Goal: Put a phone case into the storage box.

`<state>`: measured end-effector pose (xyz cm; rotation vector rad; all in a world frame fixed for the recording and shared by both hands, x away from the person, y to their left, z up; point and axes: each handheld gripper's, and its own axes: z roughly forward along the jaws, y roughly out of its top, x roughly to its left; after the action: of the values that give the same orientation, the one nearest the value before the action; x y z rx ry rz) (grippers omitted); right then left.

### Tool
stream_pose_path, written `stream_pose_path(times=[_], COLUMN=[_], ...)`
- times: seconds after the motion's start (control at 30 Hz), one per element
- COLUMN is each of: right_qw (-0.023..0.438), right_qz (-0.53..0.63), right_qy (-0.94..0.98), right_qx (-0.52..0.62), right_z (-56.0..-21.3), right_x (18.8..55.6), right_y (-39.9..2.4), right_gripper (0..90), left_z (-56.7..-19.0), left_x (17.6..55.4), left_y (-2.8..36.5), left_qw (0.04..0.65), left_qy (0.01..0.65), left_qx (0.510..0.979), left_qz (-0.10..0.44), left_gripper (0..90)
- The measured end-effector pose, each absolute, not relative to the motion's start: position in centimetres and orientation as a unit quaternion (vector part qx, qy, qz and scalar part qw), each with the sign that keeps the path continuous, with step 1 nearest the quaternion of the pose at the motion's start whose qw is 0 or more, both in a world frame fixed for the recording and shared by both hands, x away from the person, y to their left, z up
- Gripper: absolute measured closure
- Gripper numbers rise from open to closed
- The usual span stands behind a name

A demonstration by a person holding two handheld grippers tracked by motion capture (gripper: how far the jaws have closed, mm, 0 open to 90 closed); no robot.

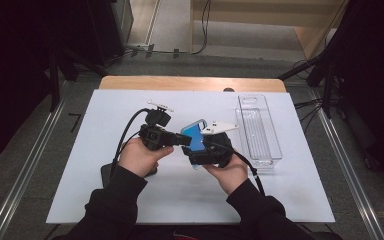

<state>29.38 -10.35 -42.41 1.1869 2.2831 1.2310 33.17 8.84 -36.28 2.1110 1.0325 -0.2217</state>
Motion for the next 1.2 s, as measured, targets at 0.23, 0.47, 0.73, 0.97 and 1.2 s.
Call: stream_pose_path(times=[0.23, 0.47, 0.73, 0.97, 1.2], right_qw=[0.13, 0.121, 0.097, 0.079, 0.073], right_qz=[0.427, 0.432, 0.444, 0.455, 0.456], right_qy=[0.787, 0.79, 0.794, 0.796, 0.8], right_qx=[0.426, 0.418, 0.403, 0.392, 0.382], right_z=[-42.7, -42.6, -41.9, -41.4, -40.9], right_x=[30.1, 30.6, 31.0, 31.2, 31.1], right_y=[-11.4, -12.6, -14.0, -15.1, -16.0], right_gripper=[16.5, 16.4, 16.4, 16.4, 16.4], left_z=[-35.5, -35.8, -37.1, -38.4, -40.4], left_x=[33.1, 33.1, 32.5, 32.4, 32.0], left_y=[9.9, 10.8, 11.7, 12.3, 12.9], left_qw=[0.391, 0.404, 0.414, 0.408, 0.402], left_qy=[0.402, 0.362, 0.302, 0.296, 0.291], left_qx=[0.823, 0.836, 0.857, 0.862, 0.866], left_qz=[-0.092, -0.084, -0.053, -0.055, -0.051], left_gripper=[48.3, 33.0, 28.0, 27.9, 27.9])
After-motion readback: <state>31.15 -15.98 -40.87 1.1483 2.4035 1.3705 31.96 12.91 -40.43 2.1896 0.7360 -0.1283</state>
